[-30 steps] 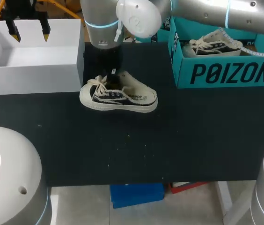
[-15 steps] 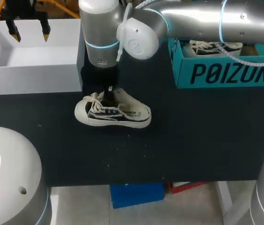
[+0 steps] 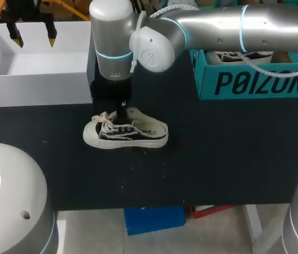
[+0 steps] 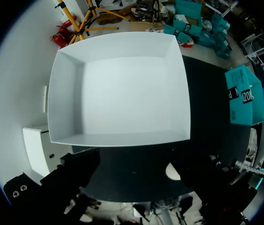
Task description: Take the shoe out of the shoebox, open the shoe tongue, remove and reinsert the insole, then place the shoe into the shoebox
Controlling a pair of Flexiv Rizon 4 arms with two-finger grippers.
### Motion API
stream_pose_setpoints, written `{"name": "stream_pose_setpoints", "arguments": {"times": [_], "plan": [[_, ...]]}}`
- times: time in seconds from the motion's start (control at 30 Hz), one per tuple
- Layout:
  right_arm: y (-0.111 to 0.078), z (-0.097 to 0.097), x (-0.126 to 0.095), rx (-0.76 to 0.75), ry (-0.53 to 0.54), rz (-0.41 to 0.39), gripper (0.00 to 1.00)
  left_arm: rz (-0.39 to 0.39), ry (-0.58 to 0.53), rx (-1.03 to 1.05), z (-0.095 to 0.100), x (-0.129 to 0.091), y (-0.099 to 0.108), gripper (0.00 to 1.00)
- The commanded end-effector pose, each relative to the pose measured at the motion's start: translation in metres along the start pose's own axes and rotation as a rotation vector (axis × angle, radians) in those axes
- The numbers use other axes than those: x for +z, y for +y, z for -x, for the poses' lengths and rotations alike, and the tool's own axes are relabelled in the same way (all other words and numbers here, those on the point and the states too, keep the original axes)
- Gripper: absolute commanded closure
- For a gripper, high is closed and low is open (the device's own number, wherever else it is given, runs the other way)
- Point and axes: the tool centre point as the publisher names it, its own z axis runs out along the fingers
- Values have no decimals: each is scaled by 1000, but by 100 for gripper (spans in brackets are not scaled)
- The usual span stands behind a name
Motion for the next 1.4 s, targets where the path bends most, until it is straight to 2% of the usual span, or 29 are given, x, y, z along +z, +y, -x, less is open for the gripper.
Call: {"name": "stream_pose_setpoints", "arguments": {"times": [0.03, 0.17, 0.33, 0.53, 0.83, 0.97, 1.2, 1.33, 1.4], "plan": [[-1, 3, 1, 2, 13, 1, 0, 1, -3, -2, -1, 0, 1, 0], [-7, 6, -10, 8, 21, -5, 0, 1, -3, -2, -1, 0, 1, 0], [-18, 10, -35, 33, 22, -5, 0, 1, -3, -2, -1, 0, 1, 0], [-32, 12, -63, 91, -6, 64, 0, 1, -3, -2, -1, 0, 1, 0], [-52, 3, -91, 174, -110, 253, 0, 1, -3, -2, -1, 0, 1, 0], [-61, -5, -101, 187, -142, 374, 0, 1, -3, -2, -1, 0, 1, 0], [-74, -16, -113, 178, -135, 591, 0, 1, -3, -2, -1, 0, 1, 0], [-79, -16, -117, 158, -107, 657, 0, 1, -3, -2, -1, 0, 1, 0], [-79, -16, -117, 158, -107, 657, 0, 1, -3, -2, -1, 0, 1, 0]]}}
